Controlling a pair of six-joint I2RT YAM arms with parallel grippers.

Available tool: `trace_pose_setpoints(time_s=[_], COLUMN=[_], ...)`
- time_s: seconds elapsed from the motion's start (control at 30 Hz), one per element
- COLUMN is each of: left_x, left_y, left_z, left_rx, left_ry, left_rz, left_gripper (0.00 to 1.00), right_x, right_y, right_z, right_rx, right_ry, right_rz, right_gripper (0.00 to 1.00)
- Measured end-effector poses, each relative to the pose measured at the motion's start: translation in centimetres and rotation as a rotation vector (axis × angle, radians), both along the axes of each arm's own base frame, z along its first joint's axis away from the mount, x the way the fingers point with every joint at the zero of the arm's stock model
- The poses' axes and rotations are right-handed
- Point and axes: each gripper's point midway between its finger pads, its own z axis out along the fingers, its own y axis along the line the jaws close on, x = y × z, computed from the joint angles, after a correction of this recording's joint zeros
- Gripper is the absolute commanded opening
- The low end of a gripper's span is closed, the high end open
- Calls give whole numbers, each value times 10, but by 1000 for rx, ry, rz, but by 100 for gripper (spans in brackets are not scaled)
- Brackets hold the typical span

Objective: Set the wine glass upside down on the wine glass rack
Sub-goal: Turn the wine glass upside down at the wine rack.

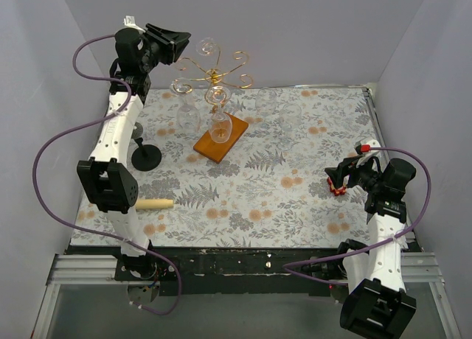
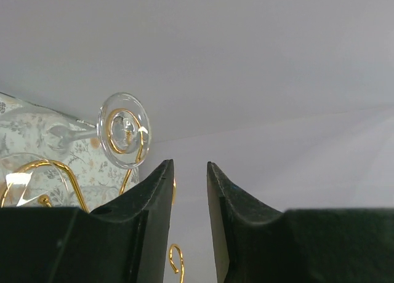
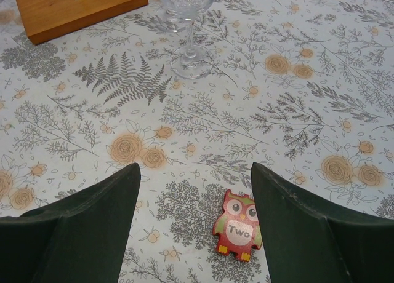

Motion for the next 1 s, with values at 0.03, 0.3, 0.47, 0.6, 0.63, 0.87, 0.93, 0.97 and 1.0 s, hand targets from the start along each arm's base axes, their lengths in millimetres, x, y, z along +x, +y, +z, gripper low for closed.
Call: trace_pose_setpoints(time_s=[0.03, 0.3, 0.47, 0.6, 0.63, 0.87, 0.93, 0.97, 1.0], left_x=[-2, -30, -67, -116, -128, -222, -239, -247, -253], left_y=[2, 20, 36, 43, 43, 47, 46, 44, 43], left_z=[3, 25, 46, 70, 75, 92, 89, 87, 85], left_rx=[-1, 16, 48, 96, 106, 211, 240, 254, 265], left_ry=[-6, -64, -126, -217, -238, -390, -413, -421, -426], left_rz=[3, 22, 43, 60, 61, 83, 88, 86, 83], left_gripper=[29, 46, 67, 86, 89, 98, 98, 98, 98], right_x=[0, 0, -1, -2, -3, -5, -6, -6, -6], right_y=[0, -1, 0, 0, 1, -3, -4, -4, -4], right_z=[0, 2, 2, 4, 4, 0, 0, 1, 1], right_rx=[0, -3, 0, -1, -1, 8, 9, 9, 9], right_ry=[0, -8, -9, -20, -21, -17, -20, -21, -23], right_rz=[-1, -5, 1, 9, 10, 8, 9, 10, 11], right_gripper=[80, 80, 80, 80, 80, 80, 80, 80, 80])
